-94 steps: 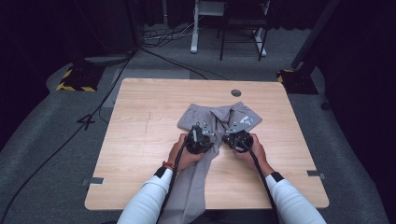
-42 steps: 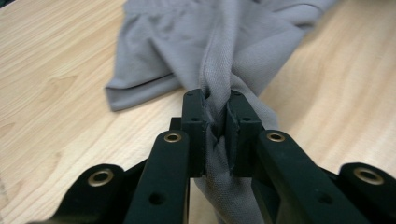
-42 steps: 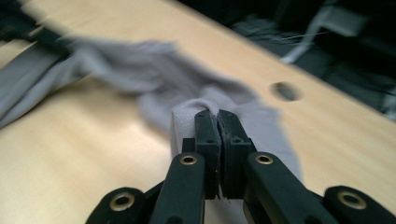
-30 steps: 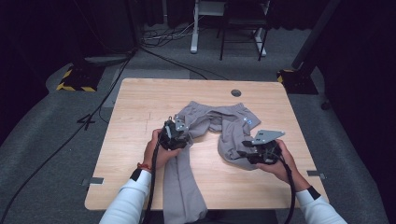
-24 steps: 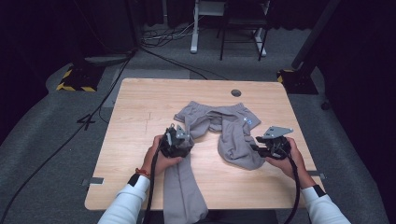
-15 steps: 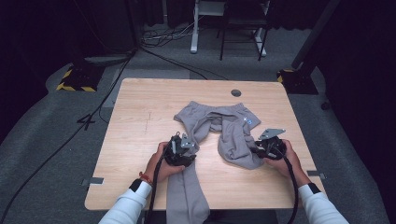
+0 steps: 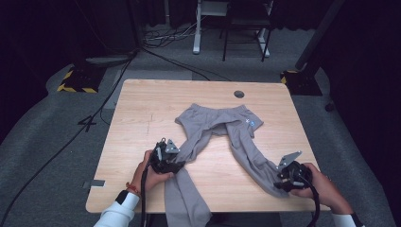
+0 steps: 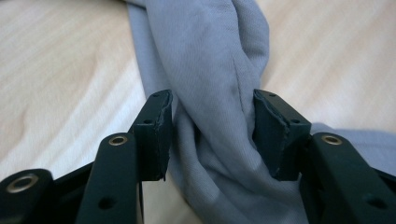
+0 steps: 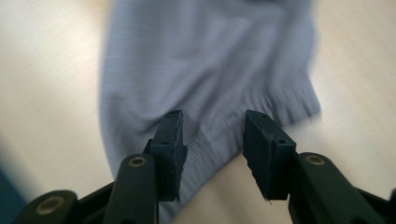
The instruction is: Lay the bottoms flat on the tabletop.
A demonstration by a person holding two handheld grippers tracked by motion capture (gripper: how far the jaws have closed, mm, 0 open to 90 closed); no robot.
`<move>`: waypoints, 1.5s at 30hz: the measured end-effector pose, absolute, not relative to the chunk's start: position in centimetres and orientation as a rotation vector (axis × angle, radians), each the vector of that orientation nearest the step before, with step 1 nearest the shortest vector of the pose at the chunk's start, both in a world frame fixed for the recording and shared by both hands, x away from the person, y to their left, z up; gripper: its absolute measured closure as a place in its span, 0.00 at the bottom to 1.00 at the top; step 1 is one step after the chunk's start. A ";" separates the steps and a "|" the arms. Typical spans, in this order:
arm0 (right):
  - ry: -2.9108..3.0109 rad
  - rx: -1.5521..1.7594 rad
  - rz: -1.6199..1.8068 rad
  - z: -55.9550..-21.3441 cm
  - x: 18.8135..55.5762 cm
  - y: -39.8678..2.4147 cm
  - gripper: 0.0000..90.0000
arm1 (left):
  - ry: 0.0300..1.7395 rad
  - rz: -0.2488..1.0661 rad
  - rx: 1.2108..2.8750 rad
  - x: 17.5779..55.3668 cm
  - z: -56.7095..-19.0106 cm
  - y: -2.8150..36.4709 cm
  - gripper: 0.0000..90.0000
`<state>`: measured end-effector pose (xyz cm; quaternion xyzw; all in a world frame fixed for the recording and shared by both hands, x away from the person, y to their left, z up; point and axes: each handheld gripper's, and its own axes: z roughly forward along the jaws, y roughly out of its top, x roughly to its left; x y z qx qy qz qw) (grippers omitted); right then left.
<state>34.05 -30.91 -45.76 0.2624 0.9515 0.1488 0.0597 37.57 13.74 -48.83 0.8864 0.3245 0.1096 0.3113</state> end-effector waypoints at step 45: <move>2.692 0.478 0.896 -44.0 32.7 -25.1 0.96 | 1.154 0.460 2.181 49.7 -49.4 8.9 0.36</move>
